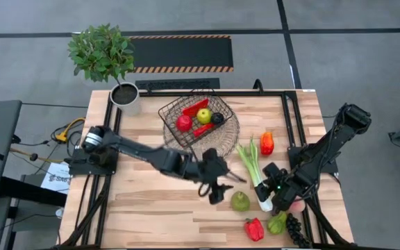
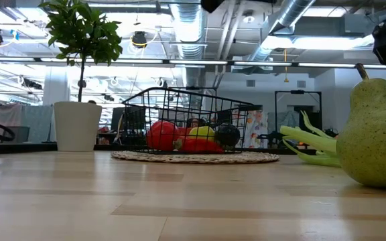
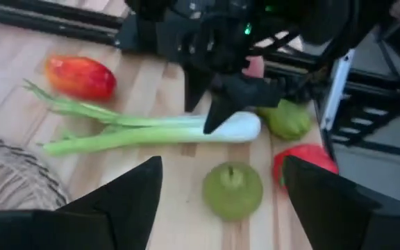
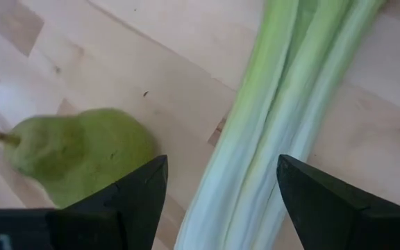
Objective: Build produce basket
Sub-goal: Put the green pear into the wire basket
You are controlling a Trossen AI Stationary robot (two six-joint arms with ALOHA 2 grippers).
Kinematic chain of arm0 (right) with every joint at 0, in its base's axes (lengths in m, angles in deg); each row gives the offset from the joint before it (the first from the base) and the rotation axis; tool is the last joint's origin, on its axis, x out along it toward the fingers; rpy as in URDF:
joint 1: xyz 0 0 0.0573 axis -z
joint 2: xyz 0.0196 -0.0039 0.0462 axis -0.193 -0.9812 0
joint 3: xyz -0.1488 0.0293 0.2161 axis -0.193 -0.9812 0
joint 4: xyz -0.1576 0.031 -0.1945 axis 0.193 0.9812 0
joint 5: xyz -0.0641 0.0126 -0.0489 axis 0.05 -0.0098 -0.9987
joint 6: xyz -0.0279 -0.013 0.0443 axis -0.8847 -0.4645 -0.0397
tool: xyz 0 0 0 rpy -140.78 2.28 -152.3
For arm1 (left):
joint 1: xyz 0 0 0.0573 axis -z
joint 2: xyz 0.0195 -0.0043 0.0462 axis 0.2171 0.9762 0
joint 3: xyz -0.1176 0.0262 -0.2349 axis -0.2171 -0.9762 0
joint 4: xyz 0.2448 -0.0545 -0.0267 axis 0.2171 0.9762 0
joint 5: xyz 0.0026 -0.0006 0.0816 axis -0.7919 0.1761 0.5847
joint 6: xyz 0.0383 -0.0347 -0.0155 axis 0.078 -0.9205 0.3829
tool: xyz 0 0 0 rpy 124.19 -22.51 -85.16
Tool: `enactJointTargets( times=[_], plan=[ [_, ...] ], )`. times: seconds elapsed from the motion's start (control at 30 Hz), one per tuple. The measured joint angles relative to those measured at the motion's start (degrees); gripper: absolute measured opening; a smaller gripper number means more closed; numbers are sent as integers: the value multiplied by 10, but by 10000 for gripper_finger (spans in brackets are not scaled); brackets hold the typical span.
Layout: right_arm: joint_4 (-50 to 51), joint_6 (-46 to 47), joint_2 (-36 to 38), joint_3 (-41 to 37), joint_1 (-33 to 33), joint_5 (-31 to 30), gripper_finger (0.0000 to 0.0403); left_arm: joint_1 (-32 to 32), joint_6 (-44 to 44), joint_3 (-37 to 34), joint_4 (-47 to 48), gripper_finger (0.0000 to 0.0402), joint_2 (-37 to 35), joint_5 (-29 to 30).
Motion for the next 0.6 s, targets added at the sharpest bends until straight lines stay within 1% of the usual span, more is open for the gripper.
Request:
enactJointTargets(
  times=[0.07, 0.1, 0.17, 0.23, 0.3, 0.47, 0.6],
  plan=[
    [-8, -15, 0, 0, -4, 0, 291, 17, -9, -1, -7, 297, 15, 32],
    [-9, -21, 0, 0, -7, 0, 291, 24, -14, -1, -27, 301, 24, 36],
    [-11, -28, 0, 0, -11, 0, 291, 35, -16, -1, -51, 304, 43, 35],
    [-9, -29, 0, 0, -14, 0, 291, 45, -18, -1, -105, 304, 70, 35],
    [-12, -29, 0, 0, -17, 0, 291, 51, -19, -1, -139, 303, 95, 35],
    [-17, -26, 0, 0, -22, 0, 291, 52, -15, -1, -269, 303, 165, 32],
    [-20, -26, 0, 0, -30, 2, 291, 45, -17, -1, -318, 303, 204, 33]
  ],
)
